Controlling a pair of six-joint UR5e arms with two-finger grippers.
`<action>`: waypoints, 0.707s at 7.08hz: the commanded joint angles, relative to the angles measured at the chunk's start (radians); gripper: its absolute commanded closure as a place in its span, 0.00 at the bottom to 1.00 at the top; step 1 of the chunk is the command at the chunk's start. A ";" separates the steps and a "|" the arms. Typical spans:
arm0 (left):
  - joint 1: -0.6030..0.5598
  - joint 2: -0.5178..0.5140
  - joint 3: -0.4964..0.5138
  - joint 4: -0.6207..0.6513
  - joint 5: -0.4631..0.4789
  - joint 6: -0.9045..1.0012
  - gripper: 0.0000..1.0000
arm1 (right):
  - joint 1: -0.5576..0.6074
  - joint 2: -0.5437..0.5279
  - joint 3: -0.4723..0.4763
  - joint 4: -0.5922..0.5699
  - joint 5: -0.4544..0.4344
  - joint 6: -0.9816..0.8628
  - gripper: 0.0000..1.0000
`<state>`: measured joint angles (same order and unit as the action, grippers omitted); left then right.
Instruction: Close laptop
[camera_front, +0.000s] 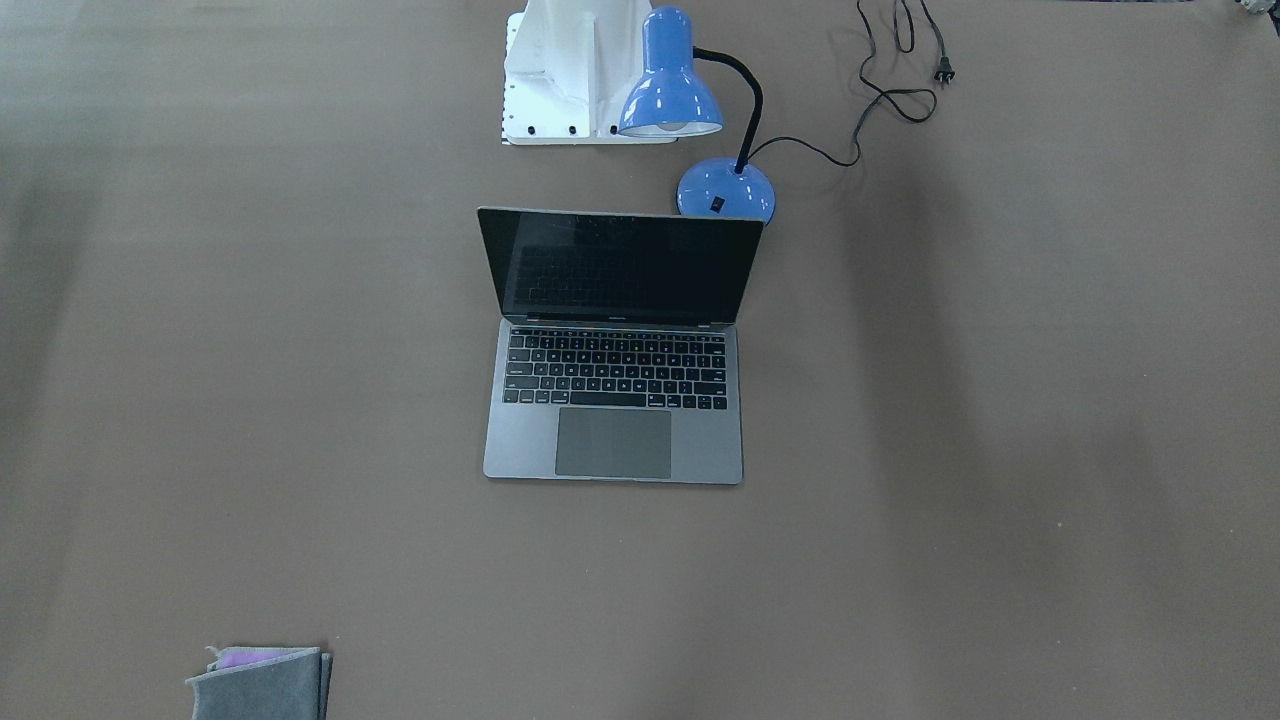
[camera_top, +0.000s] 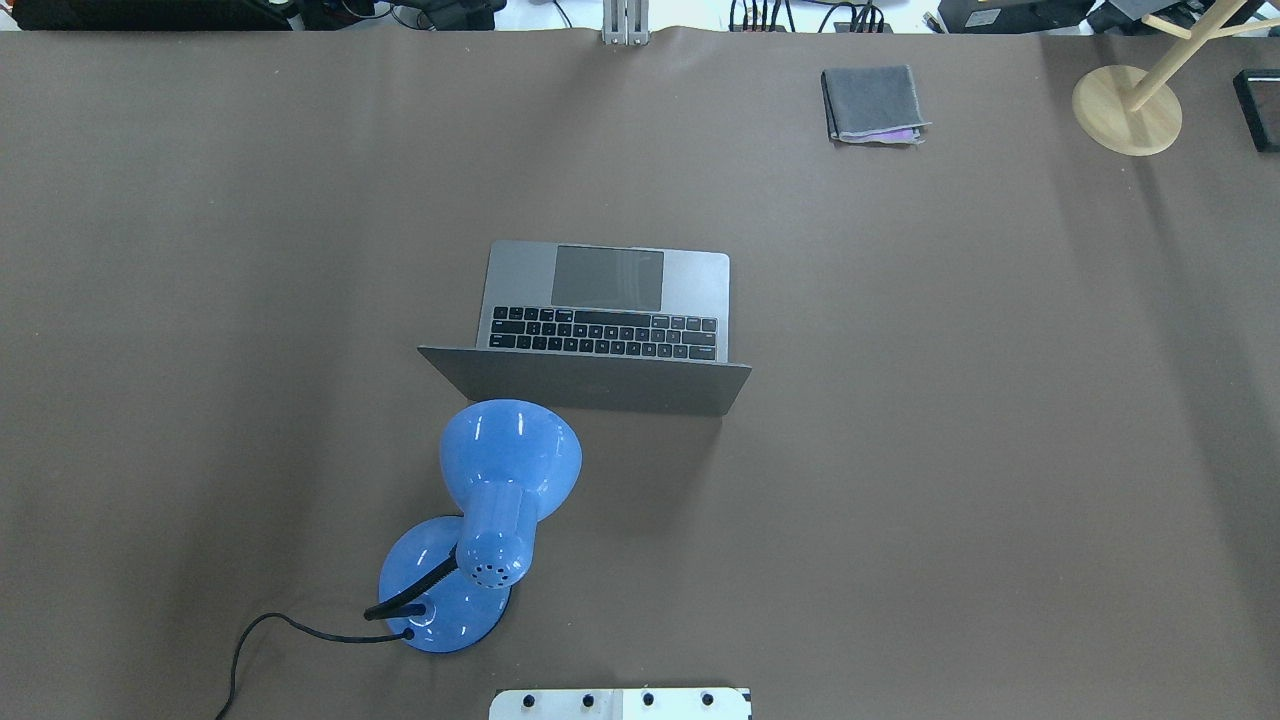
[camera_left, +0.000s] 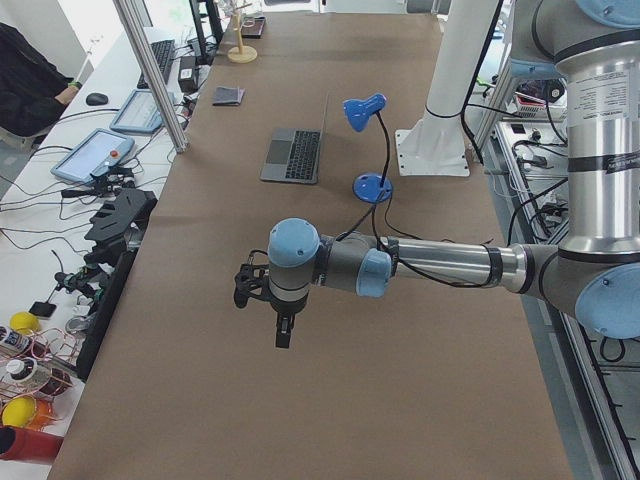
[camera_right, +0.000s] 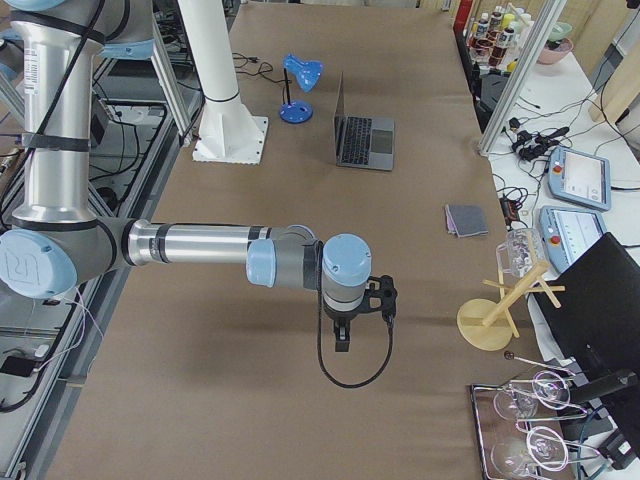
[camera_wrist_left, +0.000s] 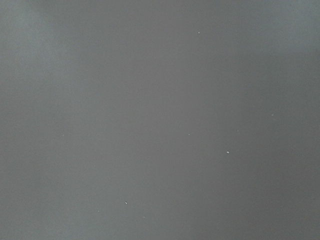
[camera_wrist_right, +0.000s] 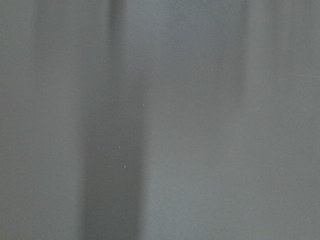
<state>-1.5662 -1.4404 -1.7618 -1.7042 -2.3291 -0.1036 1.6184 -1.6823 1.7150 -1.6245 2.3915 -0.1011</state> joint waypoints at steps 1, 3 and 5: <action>0.000 -0.003 0.001 0.001 -0.001 -0.001 0.02 | 0.000 0.003 0.002 0.000 0.005 0.004 0.00; 0.000 -0.008 -0.001 0.003 0.002 -0.001 0.02 | 0.000 0.004 0.003 0.000 0.012 0.004 0.00; 0.000 -0.008 0.016 0.003 0.007 -0.001 0.02 | -0.002 0.012 0.003 0.000 0.020 0.004 0.00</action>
<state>-1.5662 -1.4474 -1.7541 -1.7013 -2.3228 -0.1043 1.6181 -1.6764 1.7180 -1.6245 2.4088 -0.0965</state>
